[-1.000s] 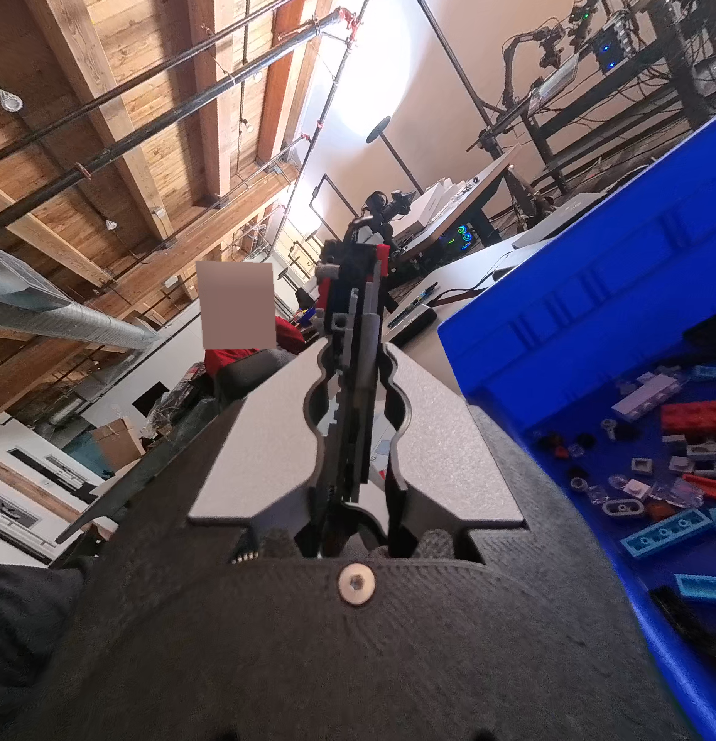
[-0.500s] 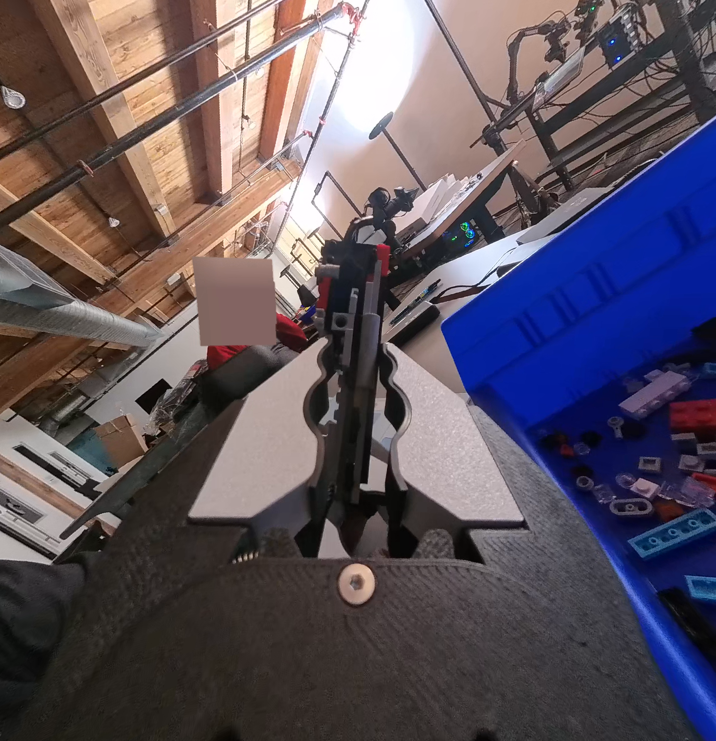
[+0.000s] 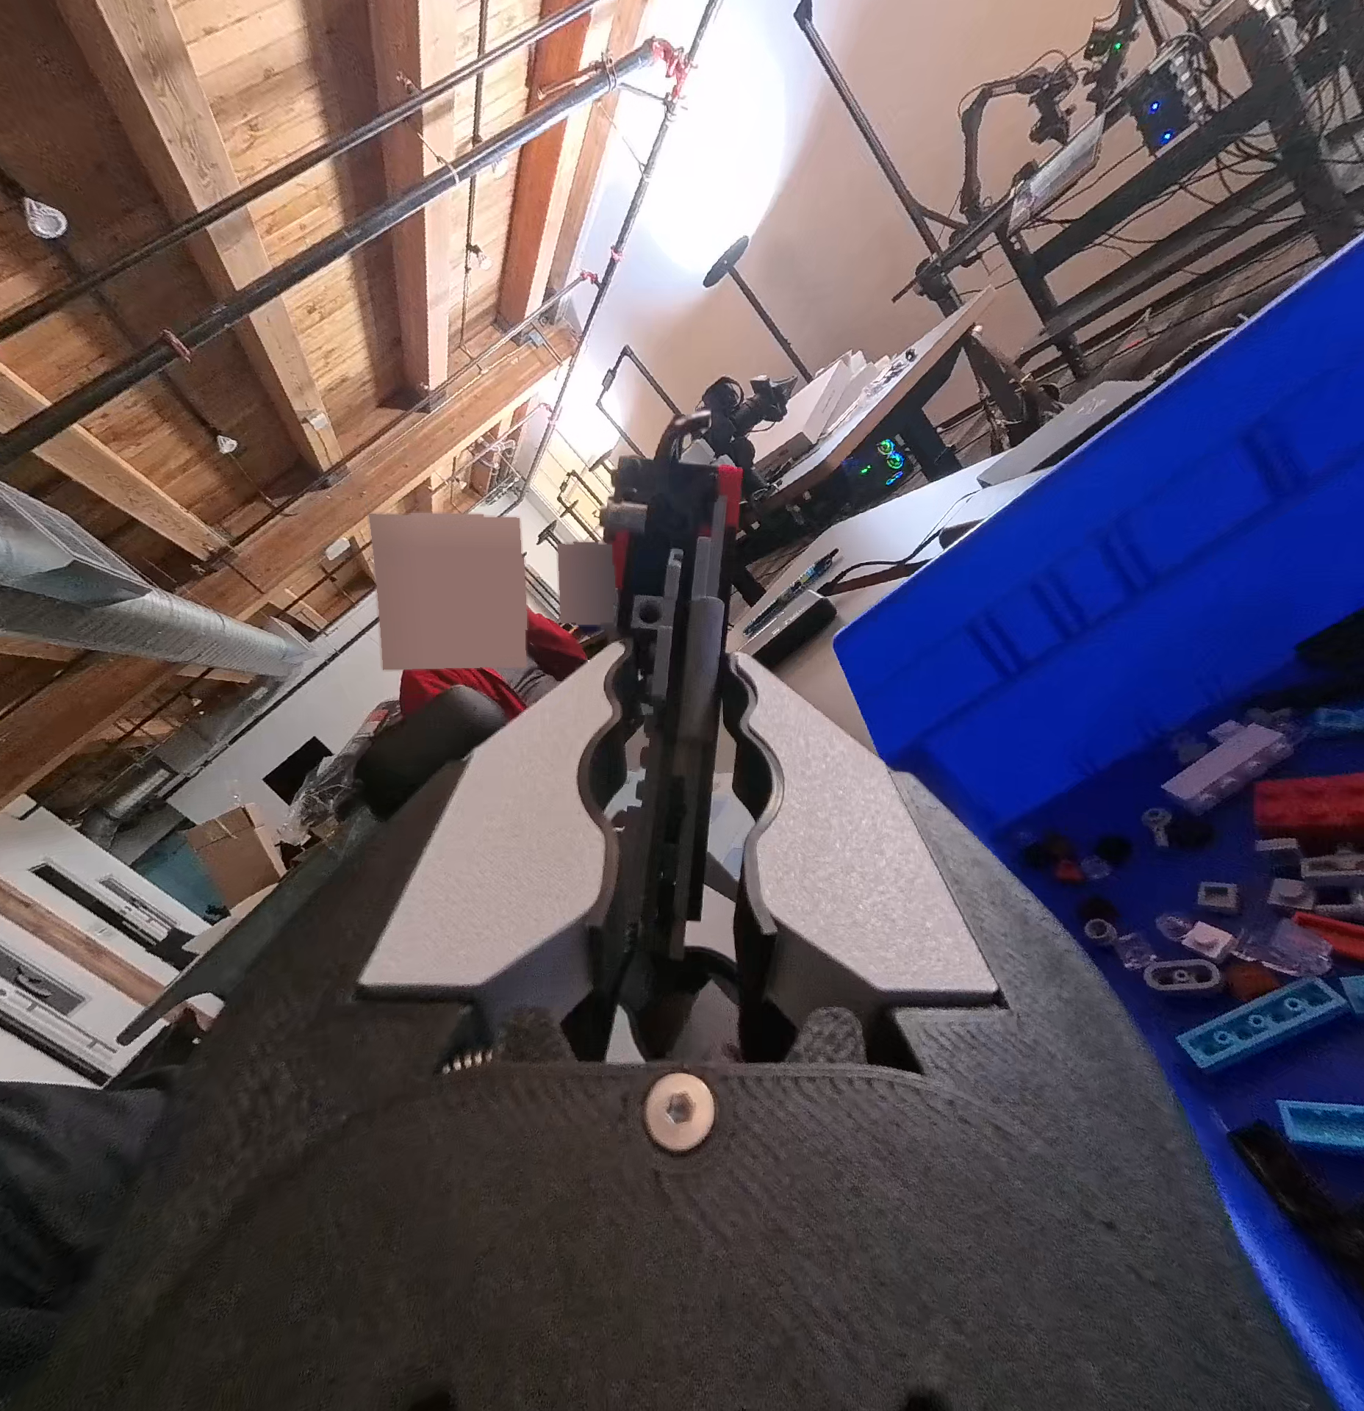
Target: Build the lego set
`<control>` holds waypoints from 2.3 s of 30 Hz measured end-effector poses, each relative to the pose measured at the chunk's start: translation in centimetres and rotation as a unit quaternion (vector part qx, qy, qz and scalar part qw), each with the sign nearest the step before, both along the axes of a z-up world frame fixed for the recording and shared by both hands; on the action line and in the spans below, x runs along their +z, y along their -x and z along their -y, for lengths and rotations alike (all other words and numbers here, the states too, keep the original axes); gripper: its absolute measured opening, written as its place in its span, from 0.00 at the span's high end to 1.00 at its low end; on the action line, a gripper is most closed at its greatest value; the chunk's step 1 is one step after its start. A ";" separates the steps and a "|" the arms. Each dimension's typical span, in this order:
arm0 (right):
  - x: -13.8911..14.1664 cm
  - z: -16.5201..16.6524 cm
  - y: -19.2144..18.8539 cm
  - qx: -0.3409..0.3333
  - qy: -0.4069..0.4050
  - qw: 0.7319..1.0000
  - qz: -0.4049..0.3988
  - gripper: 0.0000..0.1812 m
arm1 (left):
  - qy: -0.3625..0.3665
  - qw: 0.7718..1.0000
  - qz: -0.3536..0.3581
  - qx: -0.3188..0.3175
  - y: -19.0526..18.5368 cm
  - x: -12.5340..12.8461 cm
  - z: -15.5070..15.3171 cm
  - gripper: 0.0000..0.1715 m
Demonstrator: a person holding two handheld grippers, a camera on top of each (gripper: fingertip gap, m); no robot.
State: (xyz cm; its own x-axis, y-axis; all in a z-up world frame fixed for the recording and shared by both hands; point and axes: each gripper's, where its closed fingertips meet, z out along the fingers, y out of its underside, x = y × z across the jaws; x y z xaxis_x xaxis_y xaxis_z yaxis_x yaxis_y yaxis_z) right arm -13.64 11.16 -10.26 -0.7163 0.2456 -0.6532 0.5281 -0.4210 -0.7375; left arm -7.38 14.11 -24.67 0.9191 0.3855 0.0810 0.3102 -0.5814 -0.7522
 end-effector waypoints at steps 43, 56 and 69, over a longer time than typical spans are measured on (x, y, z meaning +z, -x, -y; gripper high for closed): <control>-7.4 -0.8 -11.0 -0.053 0.277 0.878 0.388 0.88 | 0.087 0.988 -0.002 -0.126 -6.6 8.0 3.2 0.91; -8.1 -2.1 -11.6 -0.055 0.328 0.849 0.412 0.88 | 0.174 0.974 0.012 -0.143 -6.8 7.4 1.6 0.90; -7.9 -2.3 -11.8 -0.053 0.339 0.846 0.408 0.88 | 0.185 0.971 0.019 -0.147 -6.9 7.4 1.3 0.90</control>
